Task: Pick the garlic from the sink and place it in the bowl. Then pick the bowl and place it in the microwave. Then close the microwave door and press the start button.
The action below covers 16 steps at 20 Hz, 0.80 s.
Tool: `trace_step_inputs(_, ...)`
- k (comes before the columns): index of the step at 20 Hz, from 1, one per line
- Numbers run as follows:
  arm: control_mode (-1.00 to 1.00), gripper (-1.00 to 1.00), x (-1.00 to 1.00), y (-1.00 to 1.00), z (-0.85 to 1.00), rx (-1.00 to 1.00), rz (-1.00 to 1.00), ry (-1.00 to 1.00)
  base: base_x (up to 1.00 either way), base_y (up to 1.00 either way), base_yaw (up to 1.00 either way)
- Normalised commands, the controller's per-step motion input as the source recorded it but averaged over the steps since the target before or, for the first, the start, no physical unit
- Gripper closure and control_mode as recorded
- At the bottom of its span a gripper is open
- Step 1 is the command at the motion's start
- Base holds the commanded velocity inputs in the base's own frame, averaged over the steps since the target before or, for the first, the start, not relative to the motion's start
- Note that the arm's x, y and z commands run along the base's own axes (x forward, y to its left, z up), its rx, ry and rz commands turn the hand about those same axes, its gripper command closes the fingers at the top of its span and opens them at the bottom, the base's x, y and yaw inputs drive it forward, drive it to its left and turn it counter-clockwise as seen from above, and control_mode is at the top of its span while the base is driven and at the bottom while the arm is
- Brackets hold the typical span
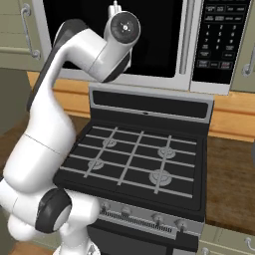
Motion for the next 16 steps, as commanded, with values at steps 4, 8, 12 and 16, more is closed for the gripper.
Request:
trace_step_inputs(4,-1.00,-1.00,-1.00,-0.81,-0.05,0.00,0.00,-0.02,0.00,0.00,0.00)
trace_step_inputs(8,-1.00,-1.00,-1.00,-0.95,-0.23,0.00,-0.03,0.00,0.00,0.00,0.00)
trace_step_inputs(12,-1.00,-1.00,-0.79,-0.89,-0.36,0.00,-0.06,0.01,0.00,0.00,0.00)
trace_step_inputs(16,-1.00,-1.00,-0.28,-0.84,-0.36,0.00,-0.08,0.04,0.00,0.00,0.00)
